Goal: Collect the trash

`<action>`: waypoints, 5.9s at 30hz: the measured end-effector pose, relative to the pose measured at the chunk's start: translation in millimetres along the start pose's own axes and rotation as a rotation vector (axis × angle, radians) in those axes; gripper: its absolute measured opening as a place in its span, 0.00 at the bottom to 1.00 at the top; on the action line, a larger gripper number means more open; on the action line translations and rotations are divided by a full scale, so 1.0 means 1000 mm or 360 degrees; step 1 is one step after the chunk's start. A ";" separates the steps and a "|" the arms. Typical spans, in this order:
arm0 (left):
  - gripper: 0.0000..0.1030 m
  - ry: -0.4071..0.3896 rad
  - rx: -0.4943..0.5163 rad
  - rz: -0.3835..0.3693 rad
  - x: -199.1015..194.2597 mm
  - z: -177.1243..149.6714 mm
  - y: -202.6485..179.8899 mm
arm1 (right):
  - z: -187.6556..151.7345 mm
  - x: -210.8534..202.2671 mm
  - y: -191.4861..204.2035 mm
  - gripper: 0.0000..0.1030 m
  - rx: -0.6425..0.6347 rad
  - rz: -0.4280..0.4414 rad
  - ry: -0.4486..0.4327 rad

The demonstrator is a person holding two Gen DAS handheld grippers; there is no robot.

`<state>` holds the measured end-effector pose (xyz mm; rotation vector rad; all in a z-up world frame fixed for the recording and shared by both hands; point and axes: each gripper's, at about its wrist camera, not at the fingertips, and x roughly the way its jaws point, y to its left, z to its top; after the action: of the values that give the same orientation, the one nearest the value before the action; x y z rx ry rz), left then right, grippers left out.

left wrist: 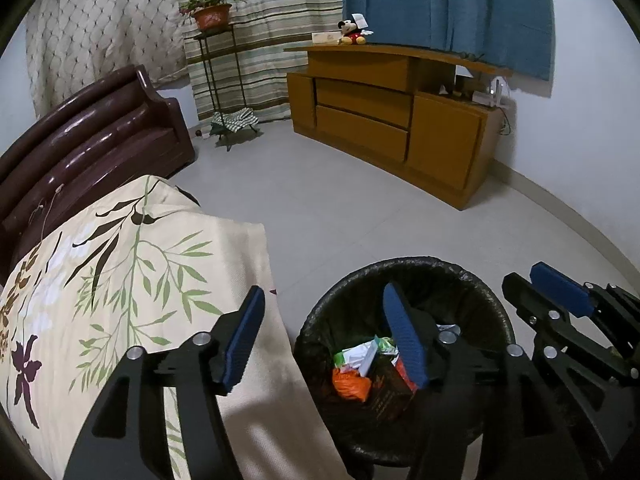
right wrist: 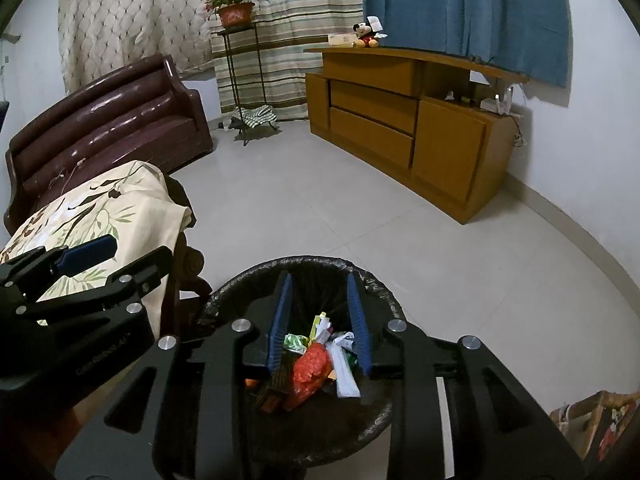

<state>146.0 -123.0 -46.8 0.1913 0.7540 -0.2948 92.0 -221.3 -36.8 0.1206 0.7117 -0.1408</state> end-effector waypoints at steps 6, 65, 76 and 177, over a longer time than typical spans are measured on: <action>0.68 -0.0010 0.0005 -0.0002 -0.002 0.001 0.001 | 0.001 -0.004 -0.003 0.43 0.0021 -0.0021 -0.0028; 0.82 -0.0282 -0.0110 0.0008 -0.157 -0.058 0.072 | -0.038 -0.170 0.055 0.85 0.0028 -0.0235 -0.0293; 0.82 -0.0292 -0.0127 0.0022 -0.162 -0.065 0.078 | -0.042 -0.179 0.055 0.85 0.0045 -0.0232 -0.0298; 0.84 -0.0281 -0.0069 0.0038 -0.160 -0.071 0.072 | -0.042 -0.190 0.059 0.85 0.0041 -0.0237 -0.0297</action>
<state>13.5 -4.2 18.3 0.1313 0.5826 -0.2685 -67.4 -140.1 60.2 0.0778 0.5321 -0.2997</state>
